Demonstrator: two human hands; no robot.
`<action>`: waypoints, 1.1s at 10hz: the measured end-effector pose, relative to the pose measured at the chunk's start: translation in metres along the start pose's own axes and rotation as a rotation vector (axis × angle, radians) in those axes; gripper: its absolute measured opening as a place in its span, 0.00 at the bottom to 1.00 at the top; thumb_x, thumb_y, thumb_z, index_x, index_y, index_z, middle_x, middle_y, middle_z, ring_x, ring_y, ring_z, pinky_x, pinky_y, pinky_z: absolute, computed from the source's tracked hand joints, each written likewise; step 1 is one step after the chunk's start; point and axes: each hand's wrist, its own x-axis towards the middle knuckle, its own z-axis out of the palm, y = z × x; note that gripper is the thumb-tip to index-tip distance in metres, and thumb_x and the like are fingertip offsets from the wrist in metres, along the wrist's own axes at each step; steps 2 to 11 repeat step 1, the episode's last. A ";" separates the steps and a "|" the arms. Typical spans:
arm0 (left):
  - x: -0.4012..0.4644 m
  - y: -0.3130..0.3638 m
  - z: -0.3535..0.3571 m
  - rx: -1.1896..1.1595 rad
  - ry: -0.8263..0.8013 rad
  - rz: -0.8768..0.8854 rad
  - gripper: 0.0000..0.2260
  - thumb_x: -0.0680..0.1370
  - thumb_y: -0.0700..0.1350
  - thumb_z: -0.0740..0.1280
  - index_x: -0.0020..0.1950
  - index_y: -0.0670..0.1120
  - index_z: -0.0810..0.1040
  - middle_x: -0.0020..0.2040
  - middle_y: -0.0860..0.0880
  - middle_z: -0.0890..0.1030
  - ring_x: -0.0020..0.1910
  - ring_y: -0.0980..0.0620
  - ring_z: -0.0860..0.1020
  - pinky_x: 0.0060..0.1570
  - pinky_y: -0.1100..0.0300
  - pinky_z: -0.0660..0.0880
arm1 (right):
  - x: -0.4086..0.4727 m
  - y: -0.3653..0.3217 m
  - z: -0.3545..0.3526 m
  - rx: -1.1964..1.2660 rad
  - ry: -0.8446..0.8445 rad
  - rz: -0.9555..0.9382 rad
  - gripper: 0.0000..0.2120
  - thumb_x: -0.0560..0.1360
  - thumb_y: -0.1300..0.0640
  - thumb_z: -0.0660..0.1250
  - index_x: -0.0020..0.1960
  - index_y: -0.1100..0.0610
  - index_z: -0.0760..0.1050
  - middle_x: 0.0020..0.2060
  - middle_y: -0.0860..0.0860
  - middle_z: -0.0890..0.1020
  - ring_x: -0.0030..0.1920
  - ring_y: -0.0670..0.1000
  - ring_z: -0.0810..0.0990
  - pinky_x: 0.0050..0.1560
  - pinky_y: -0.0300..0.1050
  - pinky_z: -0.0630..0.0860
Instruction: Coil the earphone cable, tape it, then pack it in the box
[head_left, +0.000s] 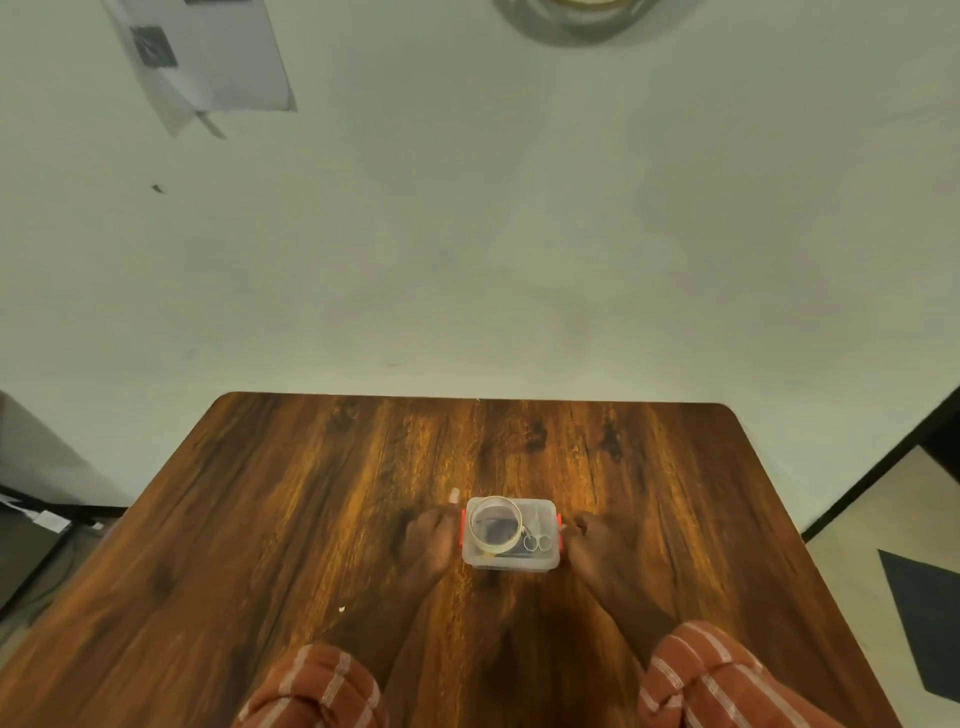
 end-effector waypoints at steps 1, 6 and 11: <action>0.005 0.042 -0.030 0.284 0.045 0.251 0.35 0.73 0.74 0.45 0.61 0.52 0.77 0.61 0.50 0.81 0.59 0.50 0.79 0.66 0.46 0.73 | 0.021 -0.040 -0.045 -0.103 0.055 -0.328 0.24 0.79 0.41 0.61 0.65 0.57 0.78 0.61 0.60 0.81 0.52 0.53 0.81 0.61 0.58 0.73; 0.005 0.042 -0.030 0.284 0.045 0.251 0.35 0.73 0.74 0.45 0.61 0.52 0.77 0.61 0.50 0.81 0.59 0.50 0.79 0.66 0.46 0.73 | 0.021 -0.040 -0.045 -0.103 0.055 -0.328 0.24 0.79 0.41 0.61 0.65 0.57 0.78 0.61 0.60 0.81 0.52 0.53 0.81 0.61 0.58 0.73; 0.005 0.042 -0.030 0.284 0.045 0.251 0.35 0.73 0.74 0.45 0.61 0.52 0.77 0.61 0.50 0.81 0.59 0.50 0.79 0.66 0.46 0.73 | 0.021 -0.040 -0.045 -0.103 0.055 -0.328 0.24 0.79 0.41 0.61 0.65 0.57 0.78 0.61 0.60 0.81 0.52 0.53 0.81 0.61 0.58 0.73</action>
